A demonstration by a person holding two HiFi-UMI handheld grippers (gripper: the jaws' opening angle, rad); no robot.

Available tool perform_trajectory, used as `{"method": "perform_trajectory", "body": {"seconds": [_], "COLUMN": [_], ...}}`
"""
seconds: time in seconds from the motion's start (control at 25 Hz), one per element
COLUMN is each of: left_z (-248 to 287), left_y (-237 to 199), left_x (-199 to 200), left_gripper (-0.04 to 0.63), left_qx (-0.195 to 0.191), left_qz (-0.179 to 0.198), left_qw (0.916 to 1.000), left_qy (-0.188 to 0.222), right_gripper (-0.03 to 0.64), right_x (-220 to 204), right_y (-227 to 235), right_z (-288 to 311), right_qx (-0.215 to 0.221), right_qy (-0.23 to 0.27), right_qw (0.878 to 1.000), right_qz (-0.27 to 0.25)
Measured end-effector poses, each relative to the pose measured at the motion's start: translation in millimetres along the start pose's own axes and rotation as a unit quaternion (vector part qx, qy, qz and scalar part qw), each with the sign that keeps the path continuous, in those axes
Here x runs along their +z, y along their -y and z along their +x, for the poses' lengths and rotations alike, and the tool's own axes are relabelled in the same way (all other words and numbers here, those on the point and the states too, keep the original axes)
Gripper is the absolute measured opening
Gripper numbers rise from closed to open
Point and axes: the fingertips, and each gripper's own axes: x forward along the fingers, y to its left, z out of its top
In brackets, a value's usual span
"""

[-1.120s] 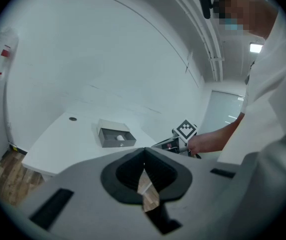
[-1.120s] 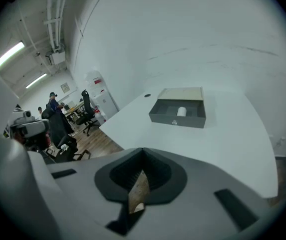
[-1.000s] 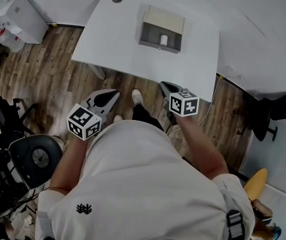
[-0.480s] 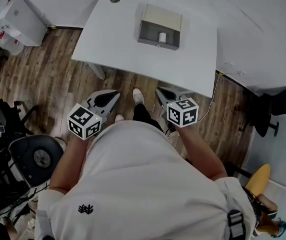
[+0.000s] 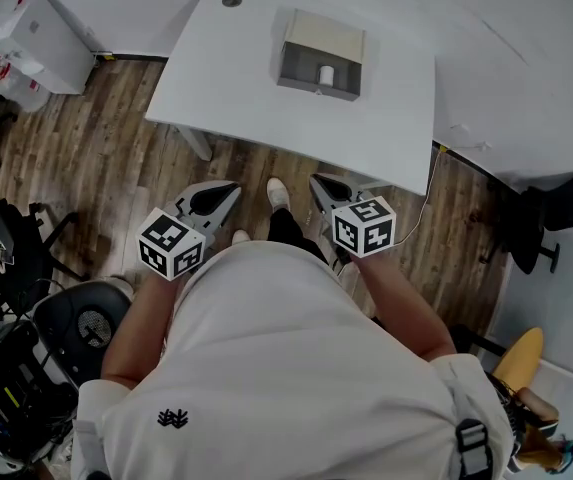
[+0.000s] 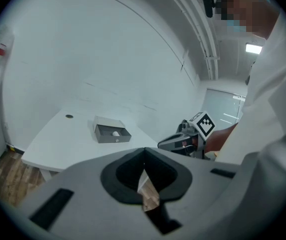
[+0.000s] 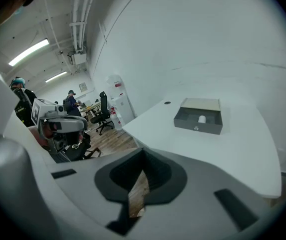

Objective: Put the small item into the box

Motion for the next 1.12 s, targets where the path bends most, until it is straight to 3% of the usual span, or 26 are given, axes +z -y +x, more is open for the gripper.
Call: {"method": "perform_trajectory", "body": {"seconds": [1.12], "left_z": [-3.9], "left_y": [14.6], "left_x": [-9.1], "left_gripper": [0.008], "left_qx": [0.003], "left_qz": [-0.006], "left_qw": [0.9999], "left_qy": [0.008], "right_gripper": [0.006], "right_x": [2.9], "right_y": [-16.6], "right_z": [-16.5], "right_qx": [0.011], "right_qy": [0.012], "right_qw": [0.999], "right_qz": [-0.033]}}
